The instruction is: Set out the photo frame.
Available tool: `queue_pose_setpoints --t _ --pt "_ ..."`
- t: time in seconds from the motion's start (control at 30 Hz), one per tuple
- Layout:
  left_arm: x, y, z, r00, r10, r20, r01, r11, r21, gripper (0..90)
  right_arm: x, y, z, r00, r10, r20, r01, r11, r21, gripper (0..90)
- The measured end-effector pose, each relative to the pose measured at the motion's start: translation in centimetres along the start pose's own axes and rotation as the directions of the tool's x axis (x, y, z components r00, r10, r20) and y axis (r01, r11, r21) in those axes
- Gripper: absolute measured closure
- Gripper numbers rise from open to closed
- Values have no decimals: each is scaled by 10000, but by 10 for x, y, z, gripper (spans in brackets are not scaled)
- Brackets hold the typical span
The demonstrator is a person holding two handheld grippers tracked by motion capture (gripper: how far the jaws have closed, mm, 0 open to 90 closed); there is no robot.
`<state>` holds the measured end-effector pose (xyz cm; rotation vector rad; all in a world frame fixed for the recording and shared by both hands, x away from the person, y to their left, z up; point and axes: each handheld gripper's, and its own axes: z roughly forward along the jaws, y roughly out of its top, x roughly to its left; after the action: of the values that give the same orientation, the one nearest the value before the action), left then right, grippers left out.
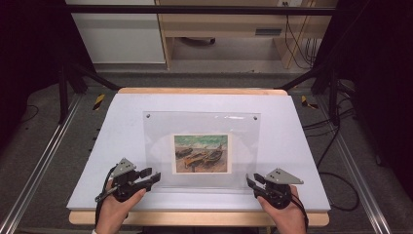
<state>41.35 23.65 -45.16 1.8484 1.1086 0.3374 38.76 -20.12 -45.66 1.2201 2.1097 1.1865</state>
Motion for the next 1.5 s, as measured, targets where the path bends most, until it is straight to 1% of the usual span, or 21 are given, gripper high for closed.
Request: queue_pose_setpoints --t 0.9,1.5 --pt "-3 -5 -3 10000 85 -2 -85 9998 165 541 2 -4 -2 10000 -32 -43 33 9999 142 680" --pt "-5 -8 -5 9996 266 -59 -263 9990 351 544 4 -7 -3 10000 22 -37 -21 9996 264 683"
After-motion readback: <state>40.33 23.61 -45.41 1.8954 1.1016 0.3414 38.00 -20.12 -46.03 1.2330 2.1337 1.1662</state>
